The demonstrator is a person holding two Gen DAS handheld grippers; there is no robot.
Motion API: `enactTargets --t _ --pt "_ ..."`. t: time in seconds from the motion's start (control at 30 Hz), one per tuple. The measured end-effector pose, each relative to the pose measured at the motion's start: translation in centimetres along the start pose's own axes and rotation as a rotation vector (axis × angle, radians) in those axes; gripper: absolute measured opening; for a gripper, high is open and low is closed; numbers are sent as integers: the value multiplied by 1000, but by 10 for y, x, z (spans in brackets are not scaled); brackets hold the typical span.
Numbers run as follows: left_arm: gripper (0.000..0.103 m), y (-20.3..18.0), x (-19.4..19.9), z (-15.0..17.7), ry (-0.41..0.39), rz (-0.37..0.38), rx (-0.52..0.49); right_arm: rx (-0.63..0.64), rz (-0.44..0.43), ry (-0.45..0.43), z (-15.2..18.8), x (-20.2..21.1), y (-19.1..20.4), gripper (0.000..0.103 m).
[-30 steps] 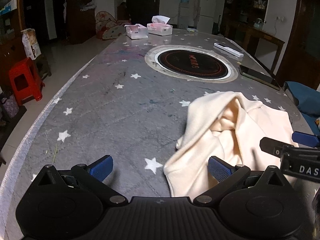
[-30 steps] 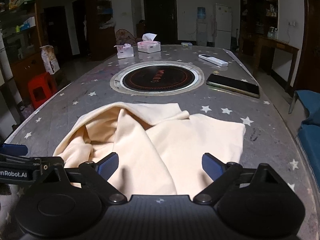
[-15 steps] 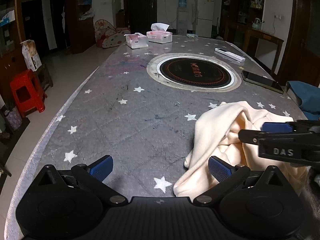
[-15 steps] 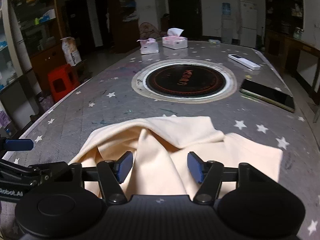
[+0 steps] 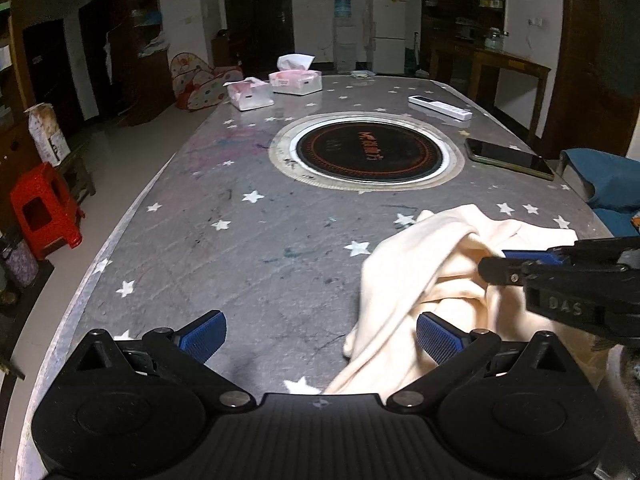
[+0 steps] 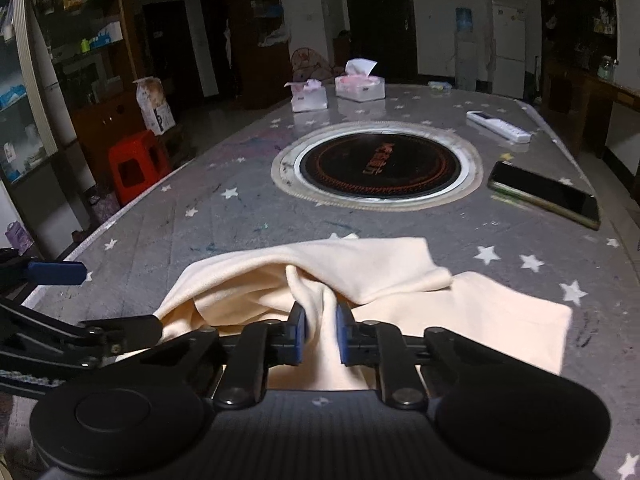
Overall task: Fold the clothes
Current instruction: 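Grasp the sweatshirt fabric with the right gripper and lift it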
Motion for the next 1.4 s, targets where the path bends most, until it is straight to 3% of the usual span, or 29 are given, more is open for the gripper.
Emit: enactTargets --t 0.3,0.37,0.43,0.7,0.83,0.9,1.17,1.4 --pt "103 -17 -4 0 0 25 -32 -15 31 -45 -6 28 -18 7" --pt "103 -18 -5 0 2 28 -33 -27 13 -48 -6 29 -18 11" --pt "103 -19 -4 1 2 26 -37 -25 0 -36 -5 25 -15 29" --pt "103 -10 -5 0 2 4 -41 -11 -36 13 4 -10 1 33" --pt "103 -9 -6 -1 3 4 -47 5 -30 22 9 -12 2 12" --pt "103 -10 -7 -1 4 5 -53 1 -18 3 7 -3 1 7" --pt "103 -23 -6 -6 -23 36 -98 9 87 -107 -2 53 -21 5" --pt "99 -50 -18 -8 -38 121 -186 -49 264 -170 14 112 -59 5"
Point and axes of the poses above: each gripper's, at about its wrist camera, not at the fingertips, and x roughly against the way its jaws point, y to its left, z to its underside, the point moved 8 cm from there along -x, roughly the way its jaws point, and after that the axes turned 7 degrees about -y, right-handed, at the moved point
